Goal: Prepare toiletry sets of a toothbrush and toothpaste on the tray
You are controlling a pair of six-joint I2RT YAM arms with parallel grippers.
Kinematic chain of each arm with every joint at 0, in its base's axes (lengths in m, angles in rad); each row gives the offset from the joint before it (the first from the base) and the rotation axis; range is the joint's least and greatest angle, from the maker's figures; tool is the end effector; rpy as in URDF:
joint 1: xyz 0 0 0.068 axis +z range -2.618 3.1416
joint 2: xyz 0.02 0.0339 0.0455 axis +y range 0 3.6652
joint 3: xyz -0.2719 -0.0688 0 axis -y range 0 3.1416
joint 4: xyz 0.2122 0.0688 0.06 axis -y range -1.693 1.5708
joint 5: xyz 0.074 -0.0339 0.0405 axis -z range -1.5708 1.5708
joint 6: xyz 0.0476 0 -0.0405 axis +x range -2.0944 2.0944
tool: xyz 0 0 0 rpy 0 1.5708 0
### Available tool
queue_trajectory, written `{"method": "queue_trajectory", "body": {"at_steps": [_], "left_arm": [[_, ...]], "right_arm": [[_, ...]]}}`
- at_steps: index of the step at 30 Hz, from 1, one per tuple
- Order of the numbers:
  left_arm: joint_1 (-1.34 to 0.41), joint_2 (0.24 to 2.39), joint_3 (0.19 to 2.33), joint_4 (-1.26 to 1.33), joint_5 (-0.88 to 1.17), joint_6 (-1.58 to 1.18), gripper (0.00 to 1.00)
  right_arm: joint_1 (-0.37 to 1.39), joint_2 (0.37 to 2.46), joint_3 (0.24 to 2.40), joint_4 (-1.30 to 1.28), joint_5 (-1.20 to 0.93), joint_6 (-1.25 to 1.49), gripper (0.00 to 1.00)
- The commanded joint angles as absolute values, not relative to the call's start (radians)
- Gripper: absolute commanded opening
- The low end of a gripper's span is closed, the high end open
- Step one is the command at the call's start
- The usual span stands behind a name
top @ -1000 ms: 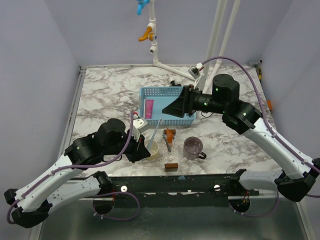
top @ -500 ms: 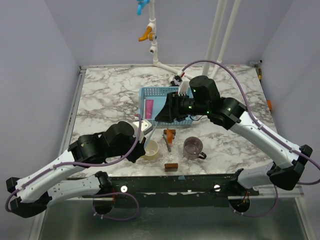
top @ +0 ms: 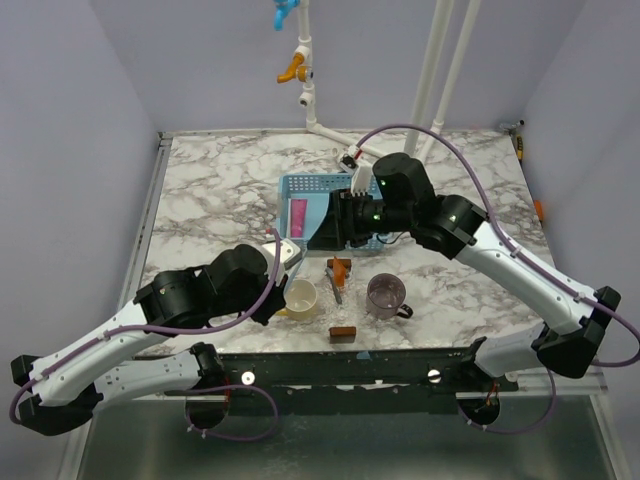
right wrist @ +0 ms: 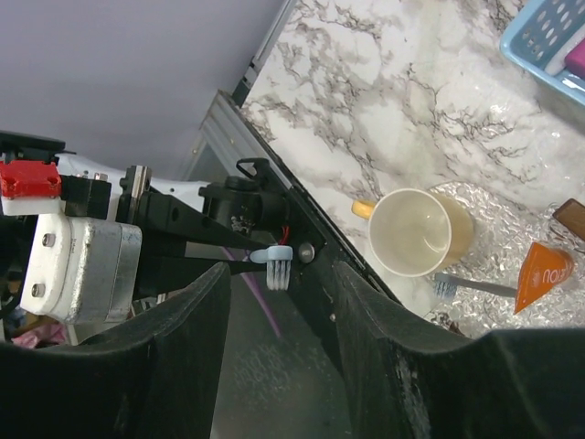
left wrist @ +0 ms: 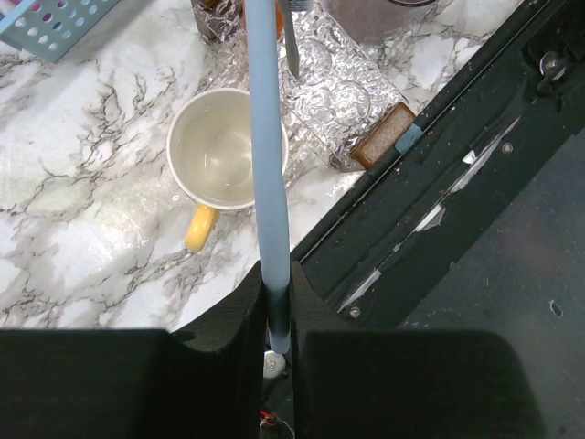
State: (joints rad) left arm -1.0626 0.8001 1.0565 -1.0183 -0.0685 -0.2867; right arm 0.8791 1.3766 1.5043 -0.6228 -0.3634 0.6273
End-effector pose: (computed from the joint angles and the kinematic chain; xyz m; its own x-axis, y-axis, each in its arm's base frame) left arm 0.0557 -0.0932 0.3366 -0.5618 0.4289 -0.7074 0.7179 0.6777 -0.1593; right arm 0.1621 0.2223 0.4105 -0.7850 -0.0877 -0.6133 -0.5665 0.5024 0.6532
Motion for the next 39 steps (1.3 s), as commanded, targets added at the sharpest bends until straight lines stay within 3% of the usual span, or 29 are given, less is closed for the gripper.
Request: {"method": "queue_trajectory", "body": {"at_steps": [1,25,31,35,36,39], "left_arm": [[-1.070,0.789,1.068,-1.019,-0.090,-0.286,0.00],[-1.073,0.765,1.043,-0.991,-0.086,-0.284,0.00],[-1.074,0.755,1.035,-0.977,-0.084,-0.286,0.00],[-1.073,0.748,1.028,-0.951,-0.092,-0.283,0.00],[-1.072,0.745,1.026,-0.943,-0.093,-0.282,0.03],[-1.073,0.736,1.017,-0.924,-0.094,-0.275,0.13]], "right_arm": [[0.891,1.392,1.512,-0.602,-0.408,0.640,0.51],[0.893,1.425,1.492,-0.534,-0.478,0.686,0.31],[0.893,1.419,1.474,-0.528,-0.486,0.686,0.21],[0.893,1.416,1.463,-0.527,-0.485,0.678,0.06],[0.894,1.414,1.462,-0.529,-0.478,0.674,0.01],[0.893,1.396,1.456,-0.532,-0.439,0.663,0.00]]}}
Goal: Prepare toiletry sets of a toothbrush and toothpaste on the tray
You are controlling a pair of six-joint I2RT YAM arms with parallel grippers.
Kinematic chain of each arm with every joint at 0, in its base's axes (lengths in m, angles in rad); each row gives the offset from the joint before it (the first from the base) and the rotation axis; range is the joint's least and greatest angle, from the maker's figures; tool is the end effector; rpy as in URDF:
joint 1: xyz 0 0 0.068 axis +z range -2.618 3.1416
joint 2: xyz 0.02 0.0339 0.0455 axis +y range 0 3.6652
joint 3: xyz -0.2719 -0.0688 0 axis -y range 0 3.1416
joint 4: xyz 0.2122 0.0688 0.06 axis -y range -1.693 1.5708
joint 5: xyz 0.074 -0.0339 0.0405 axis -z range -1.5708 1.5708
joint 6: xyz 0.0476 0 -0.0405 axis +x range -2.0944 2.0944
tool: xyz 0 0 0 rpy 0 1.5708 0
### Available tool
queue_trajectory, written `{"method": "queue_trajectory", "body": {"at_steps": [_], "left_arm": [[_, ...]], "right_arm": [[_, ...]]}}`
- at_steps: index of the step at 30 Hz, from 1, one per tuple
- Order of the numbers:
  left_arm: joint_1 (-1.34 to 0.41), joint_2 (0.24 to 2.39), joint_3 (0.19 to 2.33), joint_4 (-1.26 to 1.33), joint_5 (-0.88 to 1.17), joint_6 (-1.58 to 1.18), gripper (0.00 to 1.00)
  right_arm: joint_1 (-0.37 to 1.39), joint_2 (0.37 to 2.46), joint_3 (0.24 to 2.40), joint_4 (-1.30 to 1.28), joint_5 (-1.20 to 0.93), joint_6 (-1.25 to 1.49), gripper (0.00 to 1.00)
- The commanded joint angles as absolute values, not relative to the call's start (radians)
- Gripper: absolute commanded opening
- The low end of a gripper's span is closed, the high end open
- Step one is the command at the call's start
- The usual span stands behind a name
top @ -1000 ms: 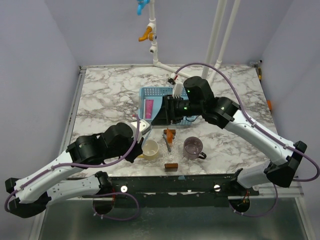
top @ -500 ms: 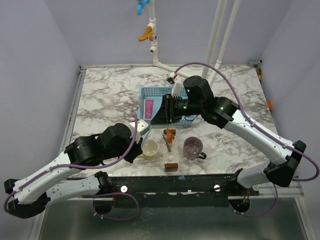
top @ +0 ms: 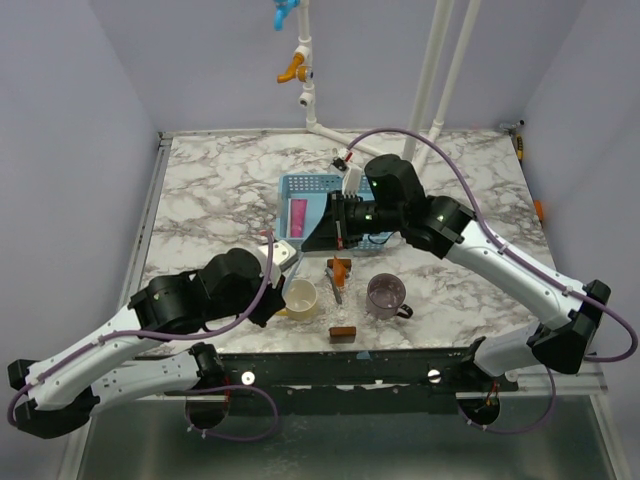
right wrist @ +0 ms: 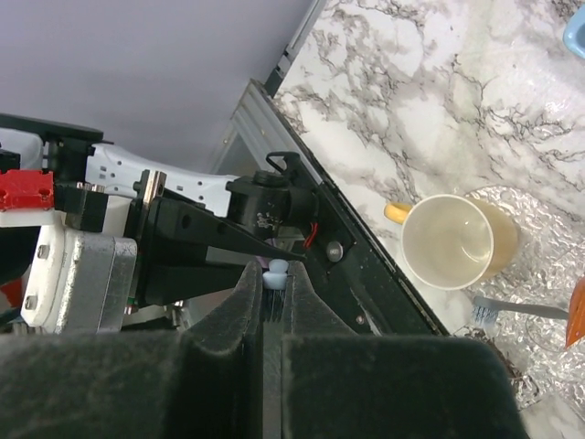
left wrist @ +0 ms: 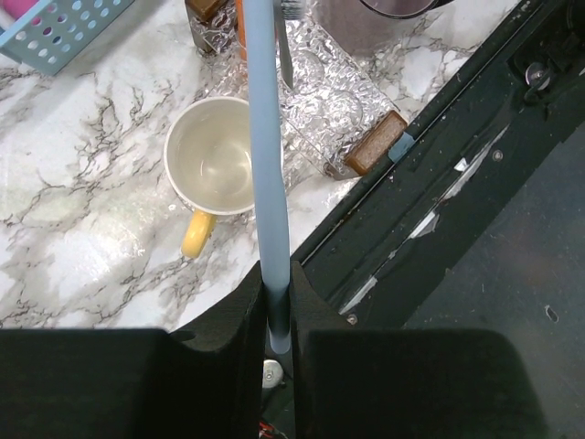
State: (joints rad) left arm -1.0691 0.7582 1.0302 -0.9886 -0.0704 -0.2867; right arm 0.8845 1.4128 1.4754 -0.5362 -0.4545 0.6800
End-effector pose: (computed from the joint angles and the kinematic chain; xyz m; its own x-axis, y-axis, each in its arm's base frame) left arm 0.0522 -0.0882 0.3355 -0.5431 0.4036 -0.7363 0.7251 0.6676 -0.1689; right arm 0.1671 0.2369 0.4019 -0.8175 -0.1064 -0.5661 -0.5512 0.4296 0.7153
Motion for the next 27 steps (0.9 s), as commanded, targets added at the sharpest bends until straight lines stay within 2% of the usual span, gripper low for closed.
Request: {"method": "queue_trajectory", "body": {"at_steps": [1,4,13,19,22,25,27], "left_arm": [[-1.074,0.736,1.016,-0.921,-0.091,-0.272,0.14],[-1.073,0.732,1.012,-0.906,-0.077,-0.266,0.31],[-1.073,0.670,0.981,-0.812,-0.029,-0.262,0.68],[-1.074,0.601,0.939,-0.707,-0.023,-0.275,0.82],[-1.074,0.570,0.912,-0.667,-0.047,-0.298,0.86],[-1.073,0.553,0.892,-0.648,-0.060,-0.318,0.96],[-1.074,0.550,0.884,-0.646,-0.066,-0.323,0.99]], "right_arm": [[0.893,1.387,1.451,-0.530,-0.432,0.659,0.00],[0.893,1.363,1.442,-0.524,-0.416,0.649,0.00],[0.893,1.296,1.455,-0.604,-0.315,0.557,0.00],[0.894,1.264,1.455,-0.752,-0.203,0.393,0.00],[0.895,1.234,1.407,-0.781,-0.166,0.321,0.00],[0.908,1.192,1.364,-0.764,-0.184,0.292,0.00],[0.926,1.175,1.345,-0.761,-0.167,0.281,0.00]]}}
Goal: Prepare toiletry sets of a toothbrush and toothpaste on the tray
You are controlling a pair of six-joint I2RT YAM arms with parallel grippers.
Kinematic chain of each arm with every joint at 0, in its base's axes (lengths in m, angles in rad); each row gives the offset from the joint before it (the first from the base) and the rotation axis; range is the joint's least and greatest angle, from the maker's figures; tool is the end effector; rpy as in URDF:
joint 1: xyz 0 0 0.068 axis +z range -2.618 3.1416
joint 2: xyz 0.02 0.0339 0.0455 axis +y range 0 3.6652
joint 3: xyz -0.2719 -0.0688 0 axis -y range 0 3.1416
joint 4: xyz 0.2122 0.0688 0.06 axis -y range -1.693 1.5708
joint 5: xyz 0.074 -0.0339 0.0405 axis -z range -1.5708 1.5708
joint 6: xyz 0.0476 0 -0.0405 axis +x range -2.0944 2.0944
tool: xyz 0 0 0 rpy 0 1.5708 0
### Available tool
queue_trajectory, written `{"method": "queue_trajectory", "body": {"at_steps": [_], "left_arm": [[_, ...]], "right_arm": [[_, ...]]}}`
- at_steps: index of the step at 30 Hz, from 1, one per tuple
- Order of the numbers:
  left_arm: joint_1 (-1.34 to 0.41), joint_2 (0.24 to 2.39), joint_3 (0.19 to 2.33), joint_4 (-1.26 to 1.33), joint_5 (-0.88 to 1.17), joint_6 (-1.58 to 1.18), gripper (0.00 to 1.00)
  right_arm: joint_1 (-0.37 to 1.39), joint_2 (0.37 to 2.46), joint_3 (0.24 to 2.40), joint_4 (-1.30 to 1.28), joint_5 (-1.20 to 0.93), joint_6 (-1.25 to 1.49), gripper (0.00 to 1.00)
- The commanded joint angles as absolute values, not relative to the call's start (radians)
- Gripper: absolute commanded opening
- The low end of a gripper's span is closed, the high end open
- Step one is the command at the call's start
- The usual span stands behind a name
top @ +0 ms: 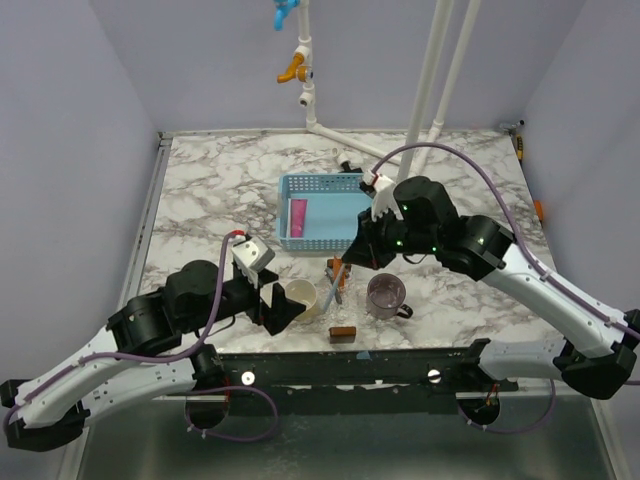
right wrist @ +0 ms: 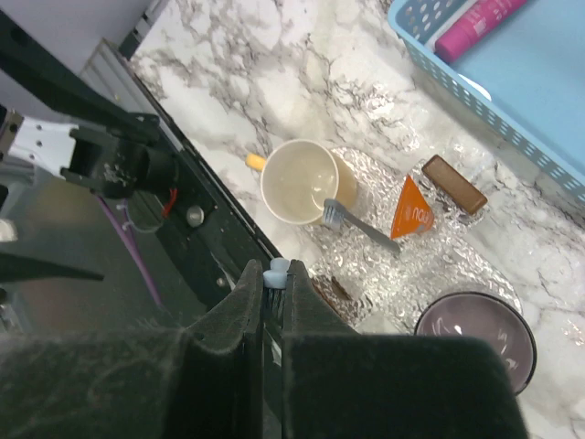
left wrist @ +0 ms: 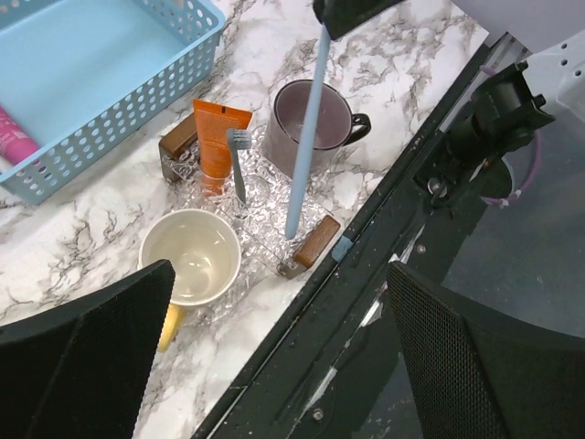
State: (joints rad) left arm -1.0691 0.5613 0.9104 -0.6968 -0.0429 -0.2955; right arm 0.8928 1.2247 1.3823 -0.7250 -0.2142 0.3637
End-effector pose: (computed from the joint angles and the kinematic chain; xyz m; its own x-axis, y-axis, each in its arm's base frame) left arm 0.0417 -0.0718 0.3458 -0.4062 0.1356 -0.9037 0.7717 0.5805 -0.2598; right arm 0.1361 0.1851 0.3971 -0.6258 -0.2228 -0.7475 -0.6964 0.5912 0.4068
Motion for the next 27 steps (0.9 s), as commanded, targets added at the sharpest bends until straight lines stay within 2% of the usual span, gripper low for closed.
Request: {"method": "queue_trajectory", "body": {"at_steps": [1,6,12,27], "left_arm": [[-1.073,0.553,0.884,-0.647,-0.071,-0.327,0.99],[-1.074,0.561,0.875,-0.648,-0.091,-0.342,0.99],[-1.073,0.538,0.851,-0.627,-0.124,-0.345,0.99],[-1.073,0.499,0.796,-0.605,-0.110,-0.354,0.99]], "right_arm": [[0.935,1.172,1.339,-0.770,-0.151,0.275,0.00],[1.005,1.134,1.303,-0.785,-0.009,0.271,0.00],[1.017,1.084,1.236,-0.772,0.068,0.299,0.00],[1.040,1.092,1.122,-0.662,0.109,0.346,0.00]]}}
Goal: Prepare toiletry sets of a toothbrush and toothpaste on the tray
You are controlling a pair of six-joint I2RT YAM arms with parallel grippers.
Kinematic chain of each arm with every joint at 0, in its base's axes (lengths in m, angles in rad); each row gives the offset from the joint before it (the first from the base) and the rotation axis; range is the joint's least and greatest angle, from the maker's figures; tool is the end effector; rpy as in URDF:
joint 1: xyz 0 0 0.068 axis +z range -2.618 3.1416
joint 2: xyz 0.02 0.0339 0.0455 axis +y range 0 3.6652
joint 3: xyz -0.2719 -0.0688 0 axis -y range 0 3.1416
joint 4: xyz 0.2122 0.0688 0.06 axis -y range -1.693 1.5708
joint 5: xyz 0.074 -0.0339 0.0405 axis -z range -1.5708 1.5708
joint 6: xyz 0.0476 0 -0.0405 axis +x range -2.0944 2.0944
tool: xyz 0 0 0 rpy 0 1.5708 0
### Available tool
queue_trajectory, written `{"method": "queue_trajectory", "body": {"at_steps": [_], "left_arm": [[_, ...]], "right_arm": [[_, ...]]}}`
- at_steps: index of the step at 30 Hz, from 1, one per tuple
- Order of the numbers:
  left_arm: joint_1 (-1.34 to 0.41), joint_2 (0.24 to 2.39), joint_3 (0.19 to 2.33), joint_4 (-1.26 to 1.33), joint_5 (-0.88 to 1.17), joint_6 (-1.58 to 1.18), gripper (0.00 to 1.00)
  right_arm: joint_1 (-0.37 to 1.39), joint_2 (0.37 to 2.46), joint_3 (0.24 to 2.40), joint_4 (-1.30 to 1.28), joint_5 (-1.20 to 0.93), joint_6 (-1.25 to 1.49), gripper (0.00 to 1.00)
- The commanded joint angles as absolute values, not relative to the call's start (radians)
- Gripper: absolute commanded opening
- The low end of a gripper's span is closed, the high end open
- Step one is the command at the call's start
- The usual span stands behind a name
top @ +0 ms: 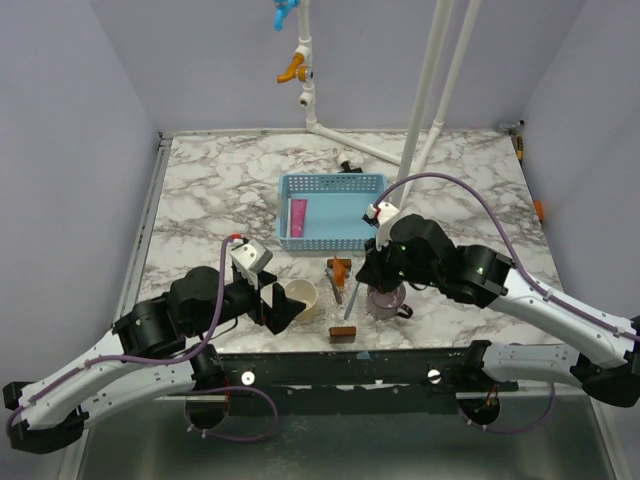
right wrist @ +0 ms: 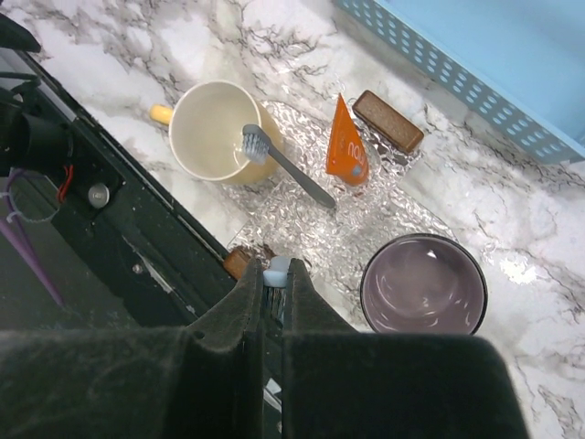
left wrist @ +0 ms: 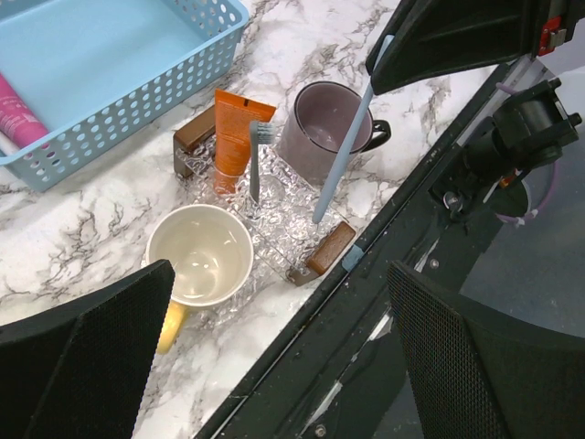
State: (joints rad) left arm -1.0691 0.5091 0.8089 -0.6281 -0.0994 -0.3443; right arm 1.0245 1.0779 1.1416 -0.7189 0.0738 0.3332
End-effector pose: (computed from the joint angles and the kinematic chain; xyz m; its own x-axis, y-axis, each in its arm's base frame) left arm 0.0438 -0.0700 0.3269 -0.4252 0.0768 -0.9018 0.7264 0.6234 -0.2894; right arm 0.1046 0.1653 0.3524 -0.5679 -0.3062 -0.7640 -0.6730 0.7071 0.2169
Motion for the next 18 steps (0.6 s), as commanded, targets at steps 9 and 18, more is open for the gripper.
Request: {"method": "queue_trajectory", "body": {"at_steps": [9,18], "left_arm": [[-1.073,0.491,0.780,-0.603,-0.112,-0.348,0.99],[-1.074,0.492,0.773,-0.601,-0.119,-0.337,0.99]], "right_arm": [[1.047,1.126,1.100,-0.635,0.111,0.345,0.00],[1.049,1.186,1.073,-0.629,0.065,0.356,0.00]]}}
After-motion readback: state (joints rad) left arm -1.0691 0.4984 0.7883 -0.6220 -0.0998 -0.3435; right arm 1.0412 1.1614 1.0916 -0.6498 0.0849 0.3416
